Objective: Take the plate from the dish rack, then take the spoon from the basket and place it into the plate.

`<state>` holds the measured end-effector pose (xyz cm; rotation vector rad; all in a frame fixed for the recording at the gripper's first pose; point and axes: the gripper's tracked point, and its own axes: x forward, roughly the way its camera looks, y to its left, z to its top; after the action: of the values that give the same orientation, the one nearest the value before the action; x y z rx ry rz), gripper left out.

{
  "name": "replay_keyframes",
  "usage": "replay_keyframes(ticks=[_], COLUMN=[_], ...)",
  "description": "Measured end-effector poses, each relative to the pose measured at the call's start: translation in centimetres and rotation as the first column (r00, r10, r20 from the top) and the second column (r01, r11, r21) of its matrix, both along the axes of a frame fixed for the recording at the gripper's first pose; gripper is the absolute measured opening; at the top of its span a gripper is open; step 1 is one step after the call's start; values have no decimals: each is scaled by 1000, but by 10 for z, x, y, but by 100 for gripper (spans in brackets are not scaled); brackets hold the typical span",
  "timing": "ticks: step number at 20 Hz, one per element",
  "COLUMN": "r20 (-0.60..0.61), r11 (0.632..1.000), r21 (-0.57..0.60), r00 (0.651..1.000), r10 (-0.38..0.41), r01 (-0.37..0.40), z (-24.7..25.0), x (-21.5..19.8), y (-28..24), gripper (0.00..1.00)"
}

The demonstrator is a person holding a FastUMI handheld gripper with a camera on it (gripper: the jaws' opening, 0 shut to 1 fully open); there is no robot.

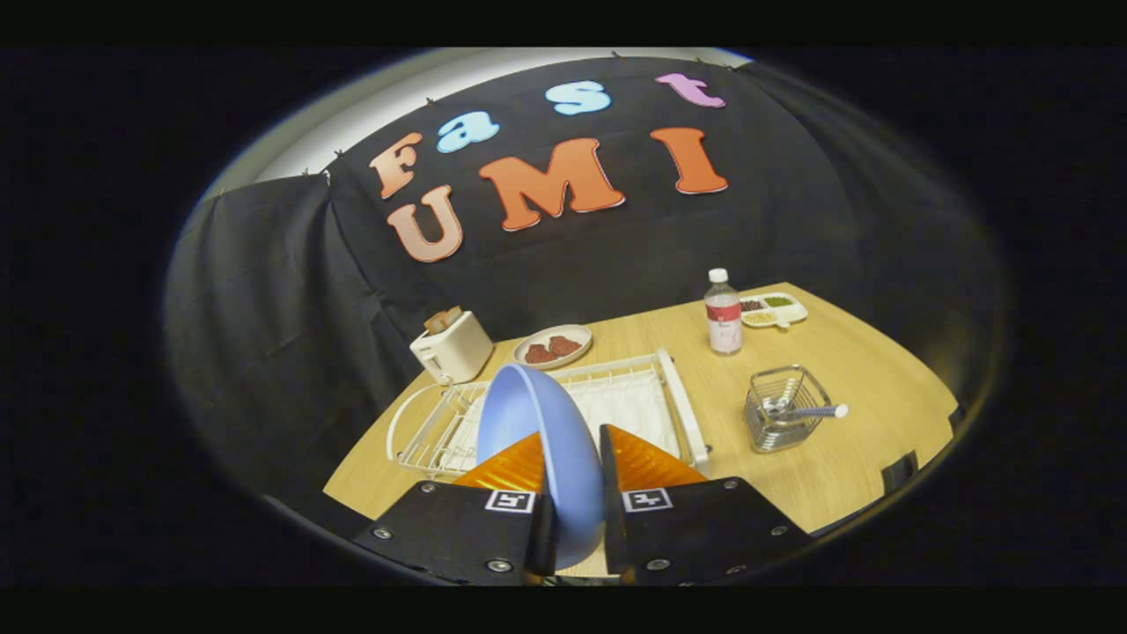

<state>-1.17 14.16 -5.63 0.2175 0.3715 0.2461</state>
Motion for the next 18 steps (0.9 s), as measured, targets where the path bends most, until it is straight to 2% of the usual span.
replay_keyframes(ticks=[3,8,13,18], r20=[-37,-113,-184,-250], r11=[997,982,967,939], r21=[75,191,252,345], r00=[999,993,983,964], r10=[37,18,28,87], r01=[-34,4,20,5], z=[-25,-80,-130,-155], x=[-20,-34,-29,-27], y=[0,-16,-19,-9], gripper=[22,22,22,22])
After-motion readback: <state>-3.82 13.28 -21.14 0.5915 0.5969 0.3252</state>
